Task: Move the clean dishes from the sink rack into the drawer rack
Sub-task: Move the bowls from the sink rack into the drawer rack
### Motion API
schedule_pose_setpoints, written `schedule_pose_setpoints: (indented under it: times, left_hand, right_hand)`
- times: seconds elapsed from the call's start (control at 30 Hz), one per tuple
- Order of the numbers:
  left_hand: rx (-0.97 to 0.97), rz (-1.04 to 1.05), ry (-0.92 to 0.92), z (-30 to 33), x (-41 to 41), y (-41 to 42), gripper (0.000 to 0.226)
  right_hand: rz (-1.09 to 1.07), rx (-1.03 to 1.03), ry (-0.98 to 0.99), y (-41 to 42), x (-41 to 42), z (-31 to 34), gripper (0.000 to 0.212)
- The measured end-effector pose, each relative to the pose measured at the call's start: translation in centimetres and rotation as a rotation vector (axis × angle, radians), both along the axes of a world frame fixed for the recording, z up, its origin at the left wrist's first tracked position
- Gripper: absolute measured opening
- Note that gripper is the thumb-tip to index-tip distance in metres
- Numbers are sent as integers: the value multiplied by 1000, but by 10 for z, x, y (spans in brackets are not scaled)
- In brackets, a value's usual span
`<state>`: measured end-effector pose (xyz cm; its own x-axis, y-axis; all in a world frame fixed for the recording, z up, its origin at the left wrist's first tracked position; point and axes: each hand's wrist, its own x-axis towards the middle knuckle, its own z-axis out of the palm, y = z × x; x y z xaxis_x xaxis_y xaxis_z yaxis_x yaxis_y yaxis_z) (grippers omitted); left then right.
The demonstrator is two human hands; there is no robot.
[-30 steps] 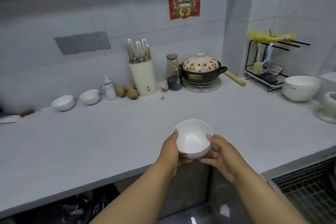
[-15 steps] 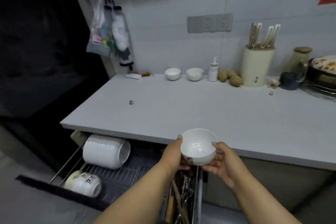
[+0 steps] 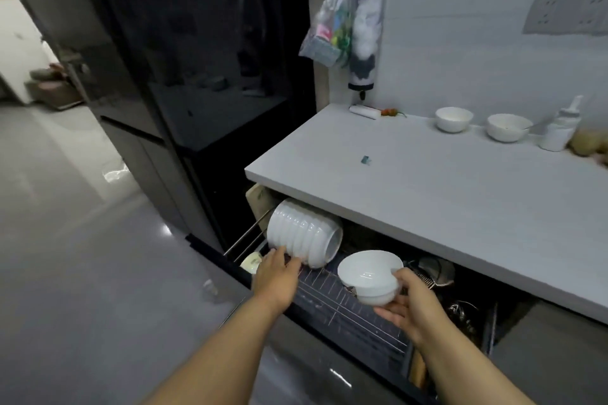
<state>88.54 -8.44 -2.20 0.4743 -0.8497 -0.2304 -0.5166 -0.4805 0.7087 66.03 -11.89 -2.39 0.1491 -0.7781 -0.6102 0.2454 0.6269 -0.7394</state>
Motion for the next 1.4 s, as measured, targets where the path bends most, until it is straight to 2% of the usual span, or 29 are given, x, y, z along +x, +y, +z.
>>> schedule_pose_setpoints:
  times: [0.1, 0.57, 0.73, 0.93, 1.13, 1.23, 1.33, 1.4]
  left_hand:
    - [96, -1, -153, -10, 24, 8, 64]
    - [294, -122, -363, -49, 98, -11, 68]
    - [350, -162, -401, -71, 114, -36, 68]
    - [385, -252, -515, -92, 127, -61, 69]
    - [392, -334, -606, -109, 142, -80, 69]
    - [377, -369, -651, -115, 147, -85, 69]
    - [345, -360, -655, -122, 151, -85, 72]
    - [318, -341, -643, -124, 152, -84, 79]
  right_hand:
    - [47, 16, 61, -8, 21, -12, 26]
    - [248, 124, 363, -76, 121, -109, 27]
    - [284, 212, 415, -98, 151, -155, 44]
    - [334, 289, 452, -112, 180, -191, 51]
    - [419, 274, 551, -124, 202, -254, 87]
    - [439, 274, 616, -125, 221, -246, 79]
    - [473, 266, 672, -128, 237, -252, 93]
    - [484, 239, 683, -130, 248, -264, 94]
